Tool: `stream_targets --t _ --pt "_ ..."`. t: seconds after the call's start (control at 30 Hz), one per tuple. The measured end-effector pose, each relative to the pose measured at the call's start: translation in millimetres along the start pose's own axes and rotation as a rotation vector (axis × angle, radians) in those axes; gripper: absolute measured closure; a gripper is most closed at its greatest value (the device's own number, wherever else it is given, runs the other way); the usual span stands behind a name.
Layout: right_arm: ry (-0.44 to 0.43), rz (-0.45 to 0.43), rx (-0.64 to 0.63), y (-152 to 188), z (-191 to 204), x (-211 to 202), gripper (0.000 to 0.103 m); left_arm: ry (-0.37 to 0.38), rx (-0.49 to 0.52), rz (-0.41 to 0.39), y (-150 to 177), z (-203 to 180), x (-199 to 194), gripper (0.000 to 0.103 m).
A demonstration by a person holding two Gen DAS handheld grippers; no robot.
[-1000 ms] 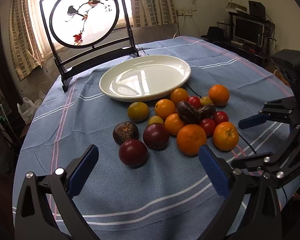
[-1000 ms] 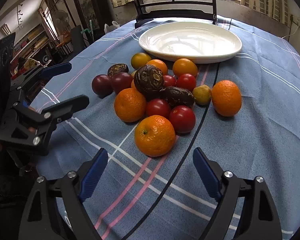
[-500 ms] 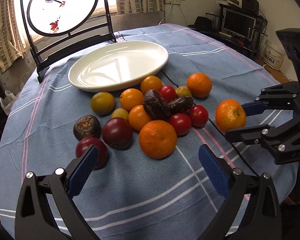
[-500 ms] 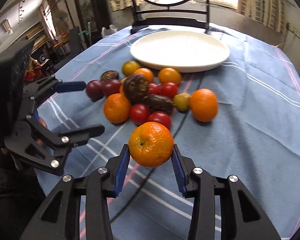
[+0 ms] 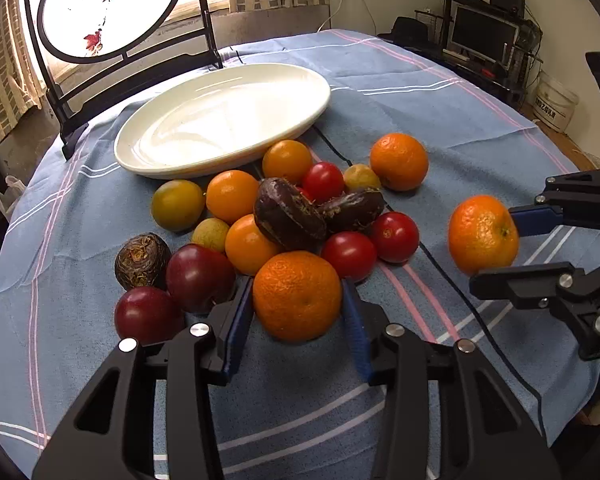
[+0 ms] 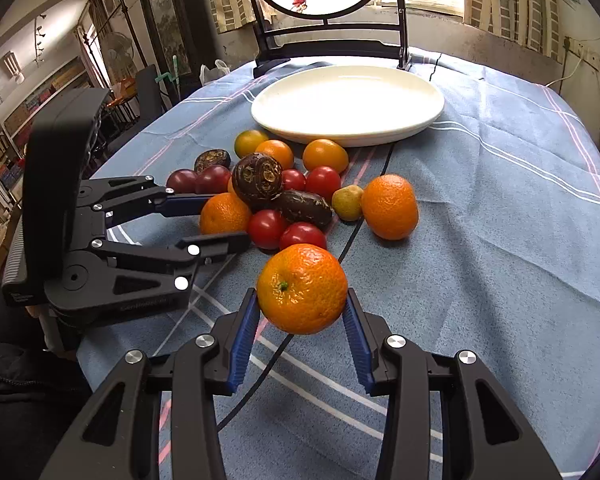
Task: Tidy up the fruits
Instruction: 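Grasp an orange with the left tool while the right tool grasps another orange, then carry both oranges over the white plate and release them onto it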
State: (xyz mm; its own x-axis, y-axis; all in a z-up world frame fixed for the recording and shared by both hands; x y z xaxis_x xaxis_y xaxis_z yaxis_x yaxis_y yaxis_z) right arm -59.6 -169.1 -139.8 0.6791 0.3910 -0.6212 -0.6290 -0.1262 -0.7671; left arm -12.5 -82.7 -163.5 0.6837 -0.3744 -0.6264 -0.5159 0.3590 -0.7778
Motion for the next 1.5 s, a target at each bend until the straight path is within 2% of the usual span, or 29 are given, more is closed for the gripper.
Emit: stream_targets --t 0.1,0.27,0.5,0.6,0.67,0.77,0.9,1.2,1.33,1.37,1.4,1.43,1.5 --pt "0.004 -0.009 -0.002 -2 -2 -4 0.061 0.019 -0.015 -0.024 -2 2 -11 0.061" --pt "0.003 -0.045 -0.006 -18 -2 -9 0.061 -0.024 -0.013 -0.104 -30 16 -30 0.061" --pt "0.013 -0.183 -0.074 -92 0 -13 0.061 -0.168 -0.054 -0.168 -95 65 -20 0.061" --pt "0.014 -0.219 -0.061 -124 -6 -2 0.06 -0.234 -0.05 -0.182 -117 82 -9 0.061" --pt "0.029 -0.237 -0.062 -143 -13 9 0.06 -0.252 -0.044 -0.177 -126 91 1 0.061" --pt "0.035 -0.235 -0.044 -162 -24 28 0.06 -0.277 -0.046 -0.16 -134 102 17 0.061" --pt "0.05 -0.187 -0.035 -176 -39 66 0.06 -0.299 -0.031 -0.134 -136 112 42 0.061" --pt "0.084 -0.065 -0.019 -168 -60 140 0.06 -0.304 0.012 -0.035 -125 123 94 0.061" --pt "0.097 -0.028 -0.019 -166 -66 161 0.058 -0.295 -0.006 0.026 -115 129 111 0.059" --pt "0.107 -0.024 -0.021 -166 -68 165 0.052 -0.292 -0.01 0.037 -114 130 115 0.05" --pt "0.103 -0.014 -0.018 -166 -69 169 0.032 -0.303 -0.015 0.04 -113 133 116 0.039" --pt "0.097 -0.009 -0.007 -165 -71 171 0.028 -0.318 -0.02 0.03 -115 135 115 0.024" --pt "0.112 -0.029 0.007 -168 -74 166 0.028 -0.311 -0.023 0.005 -119 137 108 0.023"
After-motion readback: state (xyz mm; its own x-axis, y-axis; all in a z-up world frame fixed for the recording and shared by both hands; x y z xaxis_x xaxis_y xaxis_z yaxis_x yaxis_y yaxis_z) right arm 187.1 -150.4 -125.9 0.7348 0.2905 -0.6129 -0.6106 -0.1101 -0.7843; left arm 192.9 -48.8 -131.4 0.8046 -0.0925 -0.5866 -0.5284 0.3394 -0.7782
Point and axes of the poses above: each gripper's, at about its wrist camera, not at the fingertips, and x roughly the way its jaws point, z to its left, y to its underside, the point moved 10 cm from there along x, roughly the way its jaws point, and after that the axes turned 14 degrees about -z, right-handed, at the moved point
